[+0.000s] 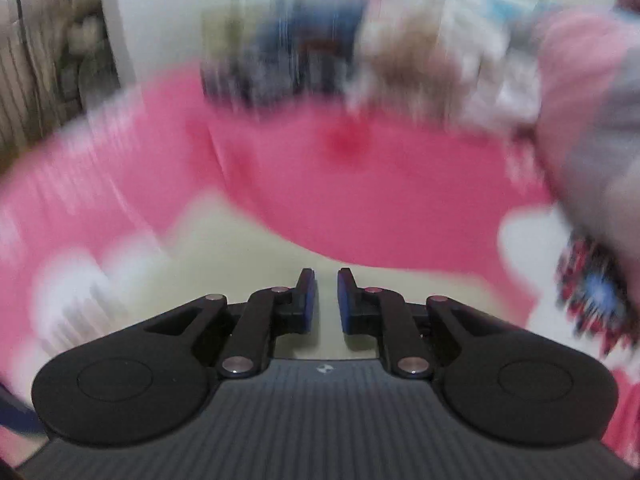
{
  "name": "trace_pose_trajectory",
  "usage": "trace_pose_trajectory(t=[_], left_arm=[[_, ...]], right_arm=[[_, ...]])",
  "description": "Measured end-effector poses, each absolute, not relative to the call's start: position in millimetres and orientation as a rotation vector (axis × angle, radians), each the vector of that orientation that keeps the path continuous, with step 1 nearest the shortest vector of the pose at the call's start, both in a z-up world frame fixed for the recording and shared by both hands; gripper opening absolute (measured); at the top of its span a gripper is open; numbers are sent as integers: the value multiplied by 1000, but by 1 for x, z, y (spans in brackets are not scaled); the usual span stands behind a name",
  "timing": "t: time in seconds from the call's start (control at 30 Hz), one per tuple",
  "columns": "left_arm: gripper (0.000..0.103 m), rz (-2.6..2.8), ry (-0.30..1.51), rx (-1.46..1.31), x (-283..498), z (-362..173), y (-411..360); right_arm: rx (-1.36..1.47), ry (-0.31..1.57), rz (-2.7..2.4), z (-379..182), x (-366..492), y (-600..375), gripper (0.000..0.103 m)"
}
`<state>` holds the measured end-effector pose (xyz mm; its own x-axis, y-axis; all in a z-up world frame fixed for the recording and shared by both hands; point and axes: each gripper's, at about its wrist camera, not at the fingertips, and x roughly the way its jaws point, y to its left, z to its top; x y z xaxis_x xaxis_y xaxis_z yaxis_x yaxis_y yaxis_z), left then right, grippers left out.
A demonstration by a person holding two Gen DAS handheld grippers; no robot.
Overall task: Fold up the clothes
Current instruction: 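Open both tools and withdraw from the folded beige jacket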
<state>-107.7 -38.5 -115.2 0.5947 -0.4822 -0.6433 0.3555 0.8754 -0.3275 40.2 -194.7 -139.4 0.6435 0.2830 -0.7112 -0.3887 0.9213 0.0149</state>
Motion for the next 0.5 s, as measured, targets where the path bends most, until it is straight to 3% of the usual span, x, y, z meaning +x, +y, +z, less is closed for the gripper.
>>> trace_pose_trajectory(t=[0.13,0.3,0.5], left_arm=[[59,-483,804,-198,-107,-117,-35],[59,-494,805,-192,-107,-118,-33],[59,-473,797,-183,-106,-121,-29]], right_arm=[[1,835,348,-122,55,-211,12],[-28,724,581,-86,45,-171,14],[-187,810,643,-131,69,-111,11]])
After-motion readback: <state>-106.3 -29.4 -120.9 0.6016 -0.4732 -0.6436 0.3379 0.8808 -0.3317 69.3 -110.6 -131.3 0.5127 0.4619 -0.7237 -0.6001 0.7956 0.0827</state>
